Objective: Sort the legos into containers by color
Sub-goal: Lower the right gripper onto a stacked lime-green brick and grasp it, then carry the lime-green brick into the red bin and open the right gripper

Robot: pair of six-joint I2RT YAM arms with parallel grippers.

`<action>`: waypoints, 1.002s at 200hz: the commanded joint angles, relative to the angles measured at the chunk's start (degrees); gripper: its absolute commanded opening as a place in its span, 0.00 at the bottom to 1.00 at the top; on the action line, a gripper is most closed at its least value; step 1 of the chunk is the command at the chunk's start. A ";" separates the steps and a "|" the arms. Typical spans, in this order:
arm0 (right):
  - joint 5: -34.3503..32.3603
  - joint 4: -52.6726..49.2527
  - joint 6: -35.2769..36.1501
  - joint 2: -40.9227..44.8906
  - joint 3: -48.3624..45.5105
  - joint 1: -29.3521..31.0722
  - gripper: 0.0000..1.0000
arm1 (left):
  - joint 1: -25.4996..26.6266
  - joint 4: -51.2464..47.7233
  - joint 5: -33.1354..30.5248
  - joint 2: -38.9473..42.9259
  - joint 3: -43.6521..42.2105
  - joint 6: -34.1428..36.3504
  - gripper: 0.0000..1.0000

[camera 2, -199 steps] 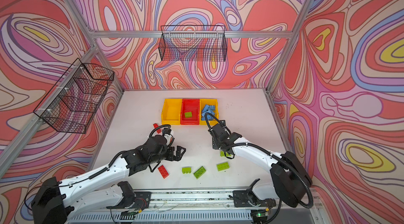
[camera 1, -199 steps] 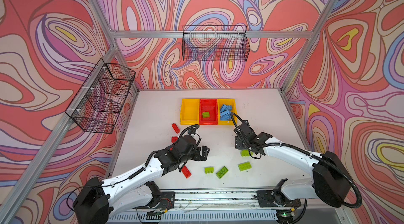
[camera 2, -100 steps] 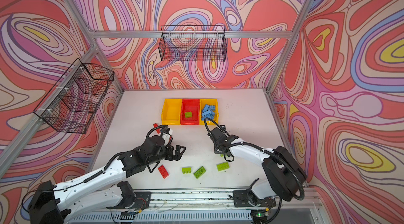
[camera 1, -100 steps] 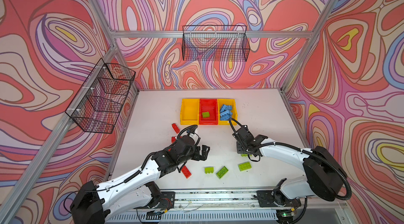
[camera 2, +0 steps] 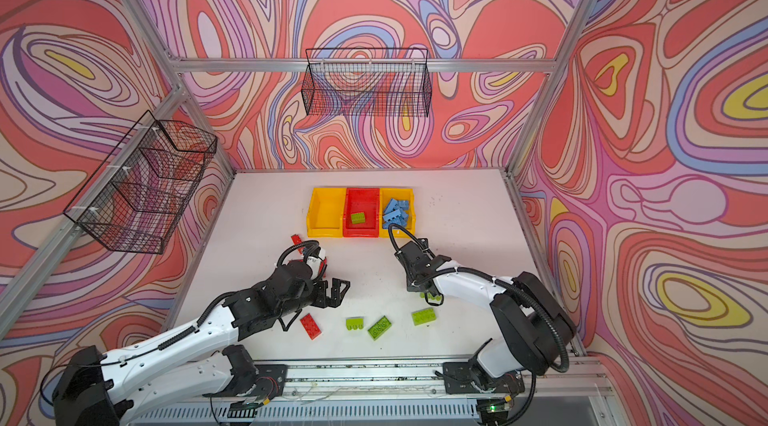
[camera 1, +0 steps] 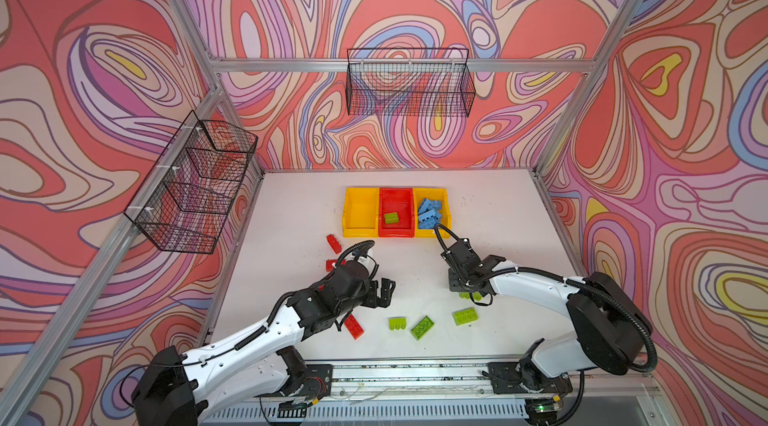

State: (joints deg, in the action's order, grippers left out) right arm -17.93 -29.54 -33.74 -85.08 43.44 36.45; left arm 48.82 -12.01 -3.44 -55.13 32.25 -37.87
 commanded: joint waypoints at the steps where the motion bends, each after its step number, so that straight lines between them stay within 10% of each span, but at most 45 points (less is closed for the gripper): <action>1: 0.02 -0.76 0.20 1.39 3.71 -0.17 0.29 | 0.25 -1.57 -1.70 1.12 -0.61 0.49 1.00; 200: 10.10 -2.02 10.53 -37.39 62.67 -0.05 0.30 | 0.19 -16.10 -14.43 20.33 -7.21 -0.20 1.00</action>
State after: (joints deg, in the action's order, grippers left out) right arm -7.29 -28.60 -25.78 -117.32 99.53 36.45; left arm 48.82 -24.01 -13.80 -36.86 26.04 -37.36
